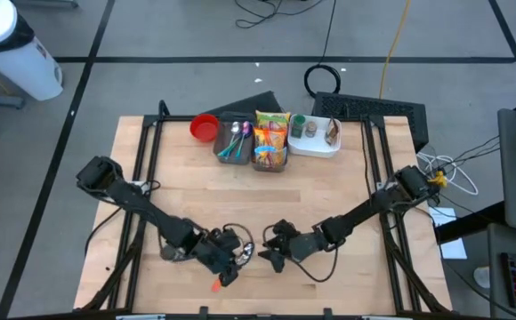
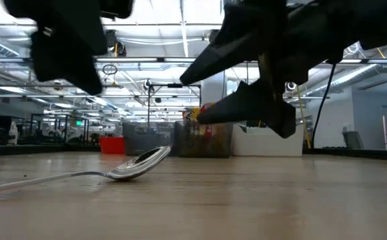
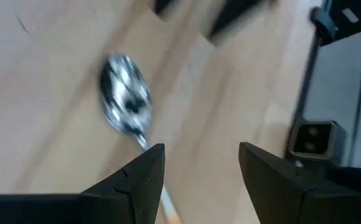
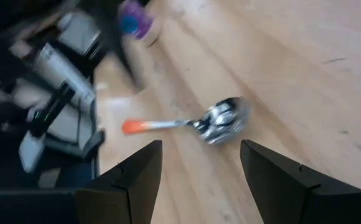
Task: Pick & Place Food Item
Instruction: Put the white and orange spoon into the left black bin
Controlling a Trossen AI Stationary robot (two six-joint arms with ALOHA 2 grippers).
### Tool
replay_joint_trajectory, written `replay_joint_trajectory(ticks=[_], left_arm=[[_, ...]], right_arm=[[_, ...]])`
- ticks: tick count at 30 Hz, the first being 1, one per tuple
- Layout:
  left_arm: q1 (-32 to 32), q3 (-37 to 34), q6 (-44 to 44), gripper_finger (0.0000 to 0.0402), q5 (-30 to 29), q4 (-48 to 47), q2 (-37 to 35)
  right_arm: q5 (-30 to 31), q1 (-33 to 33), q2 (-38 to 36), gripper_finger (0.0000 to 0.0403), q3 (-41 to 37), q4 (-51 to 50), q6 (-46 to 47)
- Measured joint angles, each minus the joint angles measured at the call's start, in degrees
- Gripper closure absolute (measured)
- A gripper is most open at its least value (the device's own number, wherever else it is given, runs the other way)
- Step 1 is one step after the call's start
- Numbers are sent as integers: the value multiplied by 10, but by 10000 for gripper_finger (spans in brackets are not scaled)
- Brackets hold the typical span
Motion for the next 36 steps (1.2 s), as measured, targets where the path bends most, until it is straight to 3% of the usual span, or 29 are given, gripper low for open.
replay_joint_trajectory(ticks=[3,13,20,28,36], left_arm=[[34,0,52,188,21,-9,0],[181,-36,208,188,190,8,0],[220,-75,278,188,261,108,0],[222,-114,305,188,268,152,0],[223,-141,297,188,267,207,2]], right_arm=[[-5,6,-16,193,-2,-8,-47],[1,41,-115,193,-69,-17,-88],[95,71,-219,193,-160,-17,-49],[136,74,-315,193,-224,-17,-45],[134,47,-332,193,-235,-17,-63]])
